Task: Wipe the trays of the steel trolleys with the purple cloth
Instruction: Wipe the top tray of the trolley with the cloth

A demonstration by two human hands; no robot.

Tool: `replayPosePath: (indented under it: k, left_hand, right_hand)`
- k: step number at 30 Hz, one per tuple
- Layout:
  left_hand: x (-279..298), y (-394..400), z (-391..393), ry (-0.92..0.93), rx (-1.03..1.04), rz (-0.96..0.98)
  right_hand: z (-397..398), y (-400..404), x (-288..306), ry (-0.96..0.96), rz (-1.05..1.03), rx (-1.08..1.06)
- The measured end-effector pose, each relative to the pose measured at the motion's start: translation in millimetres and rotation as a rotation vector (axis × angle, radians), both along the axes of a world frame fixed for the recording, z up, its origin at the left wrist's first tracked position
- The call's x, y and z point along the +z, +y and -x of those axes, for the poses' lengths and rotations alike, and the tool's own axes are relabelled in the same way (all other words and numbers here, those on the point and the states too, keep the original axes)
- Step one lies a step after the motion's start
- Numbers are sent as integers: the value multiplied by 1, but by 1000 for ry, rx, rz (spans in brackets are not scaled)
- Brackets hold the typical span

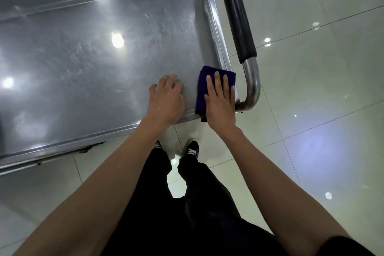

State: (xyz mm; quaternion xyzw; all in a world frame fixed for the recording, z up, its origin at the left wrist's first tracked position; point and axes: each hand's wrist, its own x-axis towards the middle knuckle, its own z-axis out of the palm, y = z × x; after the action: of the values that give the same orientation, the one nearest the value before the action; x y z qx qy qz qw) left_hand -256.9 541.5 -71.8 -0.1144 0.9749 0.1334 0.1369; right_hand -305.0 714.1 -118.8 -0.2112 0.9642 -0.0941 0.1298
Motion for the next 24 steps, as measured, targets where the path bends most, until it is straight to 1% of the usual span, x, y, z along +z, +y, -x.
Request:
replayPosePath:
  k: [5, 12, 16, 19, 24]
  left_hand:
    - [-4, -18, 31, 2, 0, -20]
    - [-10, -68, 111, 23, -15, -88]
    - [-16, -95, 145, 31, -24, -45]
    - [-23, -110, 152, 48, -33, 7]
    - [-34, -114, 151, 42, -53, -12]
  right_hand:
    - [25, -16, -1, 24, 3, -45]
    - [82, -54, 0, 48, -25, -105]
    - [125, -84, 1, 38, -22, -139]
    - [159, -109, 0, 60, -15, -163]
    - [216, -146, -5, 79, 0, -154]
